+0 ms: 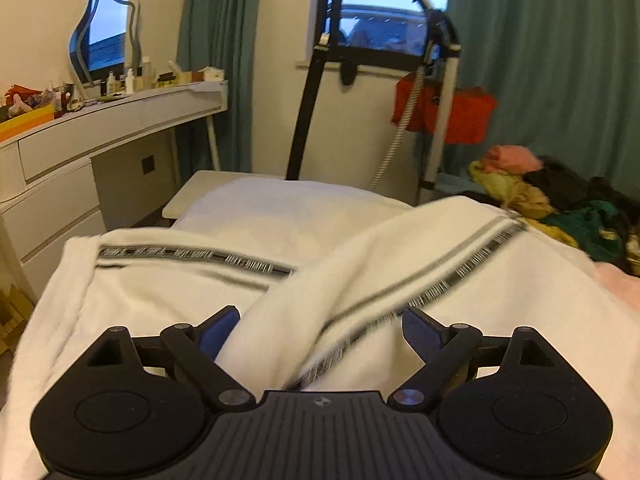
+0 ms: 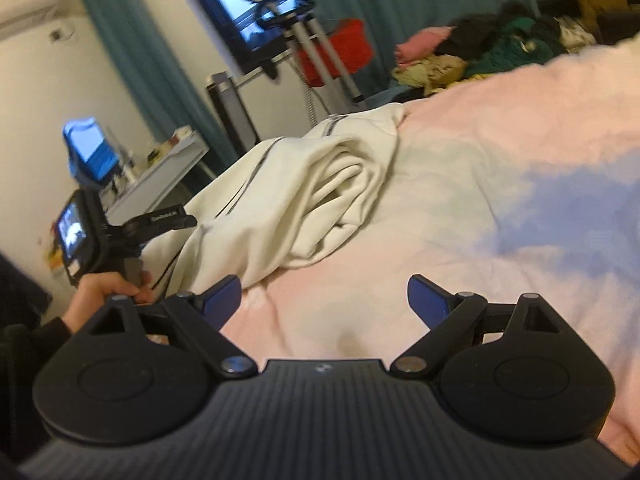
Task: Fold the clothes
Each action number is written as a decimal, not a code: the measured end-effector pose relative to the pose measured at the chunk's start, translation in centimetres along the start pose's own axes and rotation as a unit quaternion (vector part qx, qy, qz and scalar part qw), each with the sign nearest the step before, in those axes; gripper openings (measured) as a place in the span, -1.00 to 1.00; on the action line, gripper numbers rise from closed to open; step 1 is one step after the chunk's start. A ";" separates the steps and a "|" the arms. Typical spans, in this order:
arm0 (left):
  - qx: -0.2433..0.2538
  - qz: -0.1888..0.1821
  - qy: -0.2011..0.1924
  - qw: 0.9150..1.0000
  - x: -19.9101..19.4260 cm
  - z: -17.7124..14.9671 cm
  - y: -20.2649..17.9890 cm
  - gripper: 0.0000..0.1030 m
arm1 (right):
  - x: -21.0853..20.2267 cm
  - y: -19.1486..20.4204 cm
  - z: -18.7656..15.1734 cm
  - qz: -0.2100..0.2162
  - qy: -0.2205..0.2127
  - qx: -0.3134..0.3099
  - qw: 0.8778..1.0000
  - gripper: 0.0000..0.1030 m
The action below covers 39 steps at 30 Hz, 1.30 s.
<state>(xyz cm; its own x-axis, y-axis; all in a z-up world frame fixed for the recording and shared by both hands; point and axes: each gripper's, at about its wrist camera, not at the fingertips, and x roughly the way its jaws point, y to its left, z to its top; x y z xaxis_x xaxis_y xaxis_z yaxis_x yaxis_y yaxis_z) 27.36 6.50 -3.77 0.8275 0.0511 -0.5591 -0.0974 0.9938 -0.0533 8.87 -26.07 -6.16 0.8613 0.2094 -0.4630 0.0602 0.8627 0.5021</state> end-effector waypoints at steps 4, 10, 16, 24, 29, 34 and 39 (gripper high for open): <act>0.005 -0.023 0.010 1.000 4.5 3.0 -2.1 0.61 | 2.9 -2.1 0.3 -0.022 0.007 0.039 0.999 0.78; 0.086 -0.042 0.042 0.995 9.4 4.7 -7.2 -0.80 | 6.2 -4.4 0.2 -0.061 -0.017 0.088 0.994 0.77; 0.086 -0.074 -0.026 0.993 1.7 2.6 -8.4 -0.94 | 5.4 -4.2 0.4 -0.111 -0.076 0.052 0.990 0.77; 0.089 -0.148 -0.101 0.980 -16.2 -6.2 -7.4 -0.95 | 1.7 -3.0 -0.2 -0.162 -0.151 -0.002 0.975 0.78; 0.059 -0.156 -0.074 0.983 -18.5 -11.8 -7.6 -0.95 | -1.4 -2.8 -1.2 -0.164 -0.131 -0.034 0.977 0.78; 0.000 -0.164 -0.035 0.986 -18.1 -13.6 -5.1 -0.95 | -2.7 -1.1 -1.2 -0.153 -0.079 -0.080 0.982 0.77; -0.030 -0.191 -0.030 0.981 -18.2 -14.1 -2.8 -0.95 | 0.1 2.7 2.8 -0.113 -0.034 -0.094 0.989 0.78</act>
<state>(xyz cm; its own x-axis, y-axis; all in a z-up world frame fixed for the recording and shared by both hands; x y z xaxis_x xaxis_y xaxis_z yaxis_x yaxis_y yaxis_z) 4.75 1.37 -5.11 0.8408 -0.3166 -0.4390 0.1953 0.9339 -0.2996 10.49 -24.99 -2.84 0.8692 -0.0238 -0.4939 0.1648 0.9557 0.2440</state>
